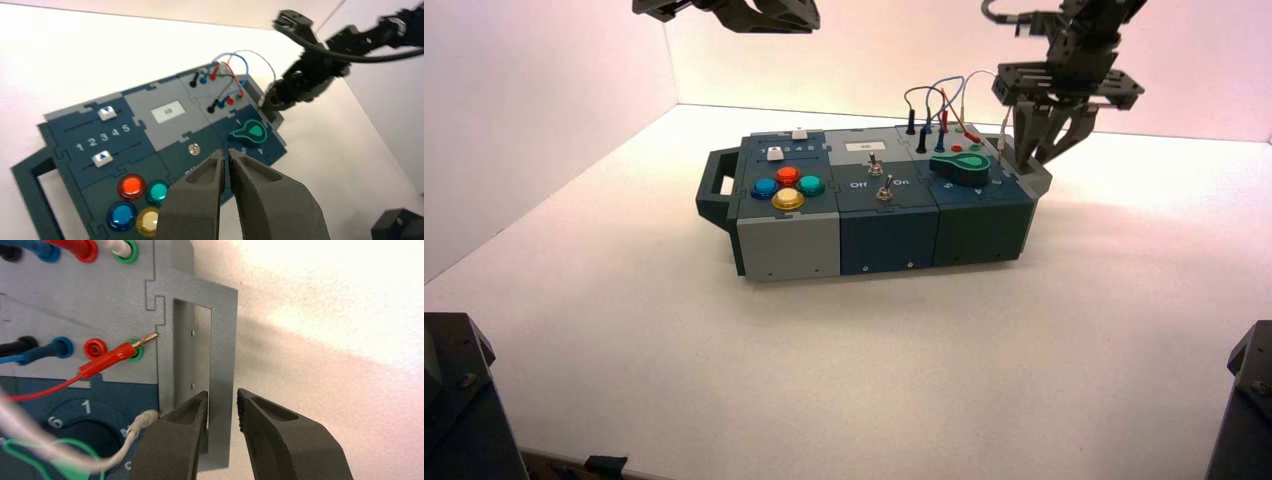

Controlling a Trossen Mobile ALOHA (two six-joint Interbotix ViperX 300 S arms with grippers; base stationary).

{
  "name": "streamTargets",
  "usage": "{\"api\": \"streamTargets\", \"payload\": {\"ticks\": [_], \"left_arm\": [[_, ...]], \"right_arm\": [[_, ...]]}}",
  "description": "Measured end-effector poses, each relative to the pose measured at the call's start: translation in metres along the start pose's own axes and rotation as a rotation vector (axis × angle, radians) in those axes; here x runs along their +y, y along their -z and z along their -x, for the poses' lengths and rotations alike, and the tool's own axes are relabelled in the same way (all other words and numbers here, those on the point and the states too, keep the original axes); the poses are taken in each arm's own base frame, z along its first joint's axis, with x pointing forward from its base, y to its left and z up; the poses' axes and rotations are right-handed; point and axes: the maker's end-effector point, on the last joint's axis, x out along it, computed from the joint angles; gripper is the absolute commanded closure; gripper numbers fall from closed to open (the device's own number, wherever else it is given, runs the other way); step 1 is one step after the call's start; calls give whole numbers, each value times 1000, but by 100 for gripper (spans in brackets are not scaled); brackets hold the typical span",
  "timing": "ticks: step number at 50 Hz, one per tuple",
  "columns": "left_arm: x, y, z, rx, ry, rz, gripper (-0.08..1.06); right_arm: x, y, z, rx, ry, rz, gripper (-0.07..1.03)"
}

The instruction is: Flip the bottom switch off with the left gripper.

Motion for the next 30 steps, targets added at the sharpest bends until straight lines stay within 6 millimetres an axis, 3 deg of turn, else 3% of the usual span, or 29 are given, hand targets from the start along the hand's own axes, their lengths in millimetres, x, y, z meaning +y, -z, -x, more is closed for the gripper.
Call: {"api": "streamTargets", "payload": {"ticks": [7,17,30], "left_arm": [[-13,9,-13,45,21,-25,92],[-29,24,-40,119,33,-52,99],[-44,30,-63,156,46,-69,100]], "right_arm": [[2,3,-10,26,0,8,90],[5,1,-13,33,-1,18,95],[5,1,-14,36,-1,18,97]]}}
